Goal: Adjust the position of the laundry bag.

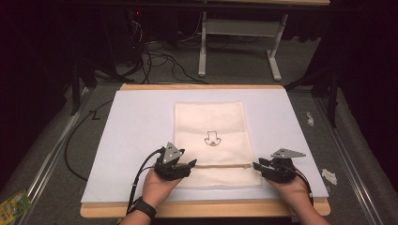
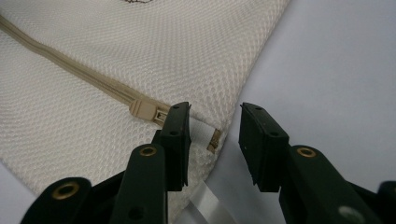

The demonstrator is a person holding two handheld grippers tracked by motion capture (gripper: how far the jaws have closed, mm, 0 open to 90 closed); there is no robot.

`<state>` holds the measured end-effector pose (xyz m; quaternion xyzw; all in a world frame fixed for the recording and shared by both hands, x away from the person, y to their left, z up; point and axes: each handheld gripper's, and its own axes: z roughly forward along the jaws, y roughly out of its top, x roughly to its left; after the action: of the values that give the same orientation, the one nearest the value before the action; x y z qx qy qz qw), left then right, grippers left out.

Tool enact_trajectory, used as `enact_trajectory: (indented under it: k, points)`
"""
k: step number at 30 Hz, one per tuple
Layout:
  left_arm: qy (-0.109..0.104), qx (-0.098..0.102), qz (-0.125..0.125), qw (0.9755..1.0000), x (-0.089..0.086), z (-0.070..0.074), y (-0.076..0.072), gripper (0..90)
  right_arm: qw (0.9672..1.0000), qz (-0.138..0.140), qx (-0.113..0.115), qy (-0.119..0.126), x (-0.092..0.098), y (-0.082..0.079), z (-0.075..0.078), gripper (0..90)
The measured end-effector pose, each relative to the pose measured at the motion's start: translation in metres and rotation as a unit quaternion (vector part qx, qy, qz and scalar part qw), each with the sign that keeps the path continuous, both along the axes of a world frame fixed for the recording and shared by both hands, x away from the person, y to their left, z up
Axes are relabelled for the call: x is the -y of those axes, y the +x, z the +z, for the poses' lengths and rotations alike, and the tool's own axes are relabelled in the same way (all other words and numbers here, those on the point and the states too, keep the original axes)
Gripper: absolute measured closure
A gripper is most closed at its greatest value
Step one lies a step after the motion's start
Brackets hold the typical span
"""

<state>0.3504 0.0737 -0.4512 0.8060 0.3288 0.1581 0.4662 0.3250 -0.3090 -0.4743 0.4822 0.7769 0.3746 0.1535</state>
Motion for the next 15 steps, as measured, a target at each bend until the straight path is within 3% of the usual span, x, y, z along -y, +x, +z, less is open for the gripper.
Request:
enact_trajectory:
  k: [10, 15]
  points:
    - [0.005, 0.003, -0.002, 1.0000, 0.0006, -0.0025, -0.0007, 38.1, 0.9999, 0.011, -0.003, -0.012, -0.0033, -0.0048, -0.0029, 65.5]
    - [0.001, -0.001, -0.001, 1.0000, -0.0005, -0.0017, -0.0004, 37.9, 0.9995, 0.018, 0.008, -0.025, -0.0048, -0.0088, -0.0038, 69.0]
